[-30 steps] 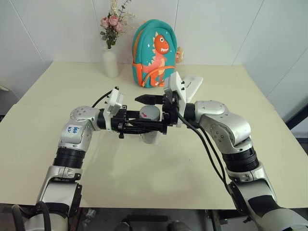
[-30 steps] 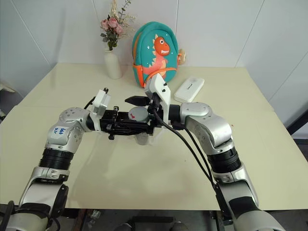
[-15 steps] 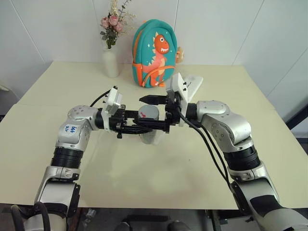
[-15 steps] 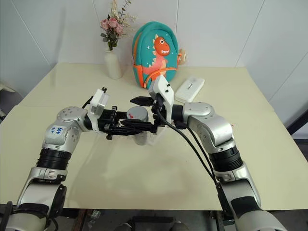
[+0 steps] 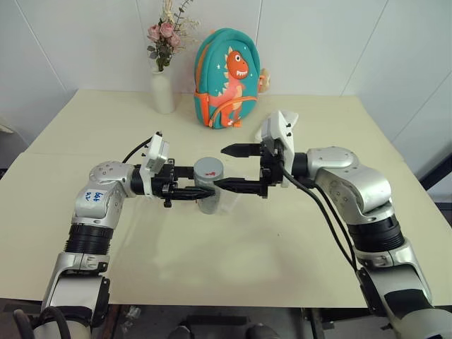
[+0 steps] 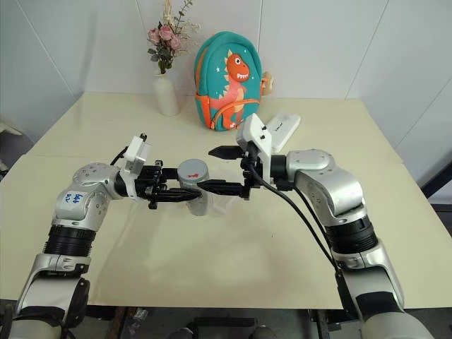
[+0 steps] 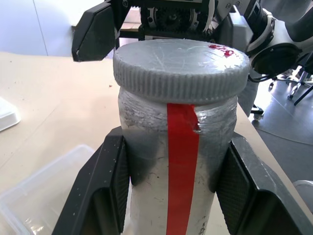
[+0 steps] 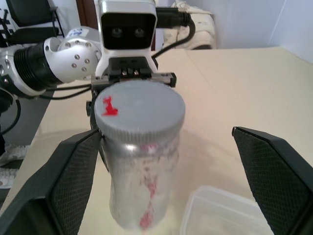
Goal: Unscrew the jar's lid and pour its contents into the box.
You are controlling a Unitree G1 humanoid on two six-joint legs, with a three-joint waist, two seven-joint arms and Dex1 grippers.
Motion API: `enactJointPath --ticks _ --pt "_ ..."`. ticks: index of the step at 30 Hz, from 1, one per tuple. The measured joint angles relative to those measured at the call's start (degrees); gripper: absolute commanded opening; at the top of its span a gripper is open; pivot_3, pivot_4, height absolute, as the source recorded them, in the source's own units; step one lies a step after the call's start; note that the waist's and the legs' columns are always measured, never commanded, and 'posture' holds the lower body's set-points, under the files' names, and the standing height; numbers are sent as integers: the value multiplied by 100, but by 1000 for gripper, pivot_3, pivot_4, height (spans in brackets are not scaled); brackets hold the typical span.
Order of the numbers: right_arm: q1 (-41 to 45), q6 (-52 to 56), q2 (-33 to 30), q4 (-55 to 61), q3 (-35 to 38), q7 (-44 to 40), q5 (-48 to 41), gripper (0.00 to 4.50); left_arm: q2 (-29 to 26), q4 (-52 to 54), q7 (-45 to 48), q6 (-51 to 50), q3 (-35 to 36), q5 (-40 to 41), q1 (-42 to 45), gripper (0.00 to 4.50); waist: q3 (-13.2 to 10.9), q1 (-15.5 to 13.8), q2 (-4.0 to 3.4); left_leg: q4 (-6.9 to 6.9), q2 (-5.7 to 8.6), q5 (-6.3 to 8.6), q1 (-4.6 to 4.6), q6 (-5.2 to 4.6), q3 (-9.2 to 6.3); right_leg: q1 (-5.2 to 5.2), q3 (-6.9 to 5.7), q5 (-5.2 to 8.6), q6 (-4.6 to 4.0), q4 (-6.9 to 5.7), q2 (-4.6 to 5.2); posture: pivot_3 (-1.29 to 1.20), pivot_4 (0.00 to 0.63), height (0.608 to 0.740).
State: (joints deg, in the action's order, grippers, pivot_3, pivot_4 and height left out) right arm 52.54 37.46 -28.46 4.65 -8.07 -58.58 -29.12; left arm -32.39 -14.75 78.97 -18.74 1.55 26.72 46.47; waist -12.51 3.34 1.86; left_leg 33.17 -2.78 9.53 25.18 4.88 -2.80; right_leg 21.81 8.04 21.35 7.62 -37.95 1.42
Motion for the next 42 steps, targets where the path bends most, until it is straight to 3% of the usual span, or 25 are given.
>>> enactJointPath --ticks 9,23,42 --pt "-113 277 -68 383 206 51 -333 4475 -2 39 30 21 2 19 0 2005 0 8 0 2 0 0 -2 0 0 -2 0 0 0 -1 -1 0 150 740" --pt "168 263 818 197 117 423 -391 4475 293 -343 96 255 -167 -21 311 2005 0 9 0 2 0 0 -2 0 0 -1 0 0 0 -3 -1 0 150 740" --pt "478 -249 1134 -511 -69 492 150 4475 343 -549 138 383 -248 -37 368 2005 0 10 0 1 0 0 -2 0 0 0 0 0 0 -4 -1 0 150 740"
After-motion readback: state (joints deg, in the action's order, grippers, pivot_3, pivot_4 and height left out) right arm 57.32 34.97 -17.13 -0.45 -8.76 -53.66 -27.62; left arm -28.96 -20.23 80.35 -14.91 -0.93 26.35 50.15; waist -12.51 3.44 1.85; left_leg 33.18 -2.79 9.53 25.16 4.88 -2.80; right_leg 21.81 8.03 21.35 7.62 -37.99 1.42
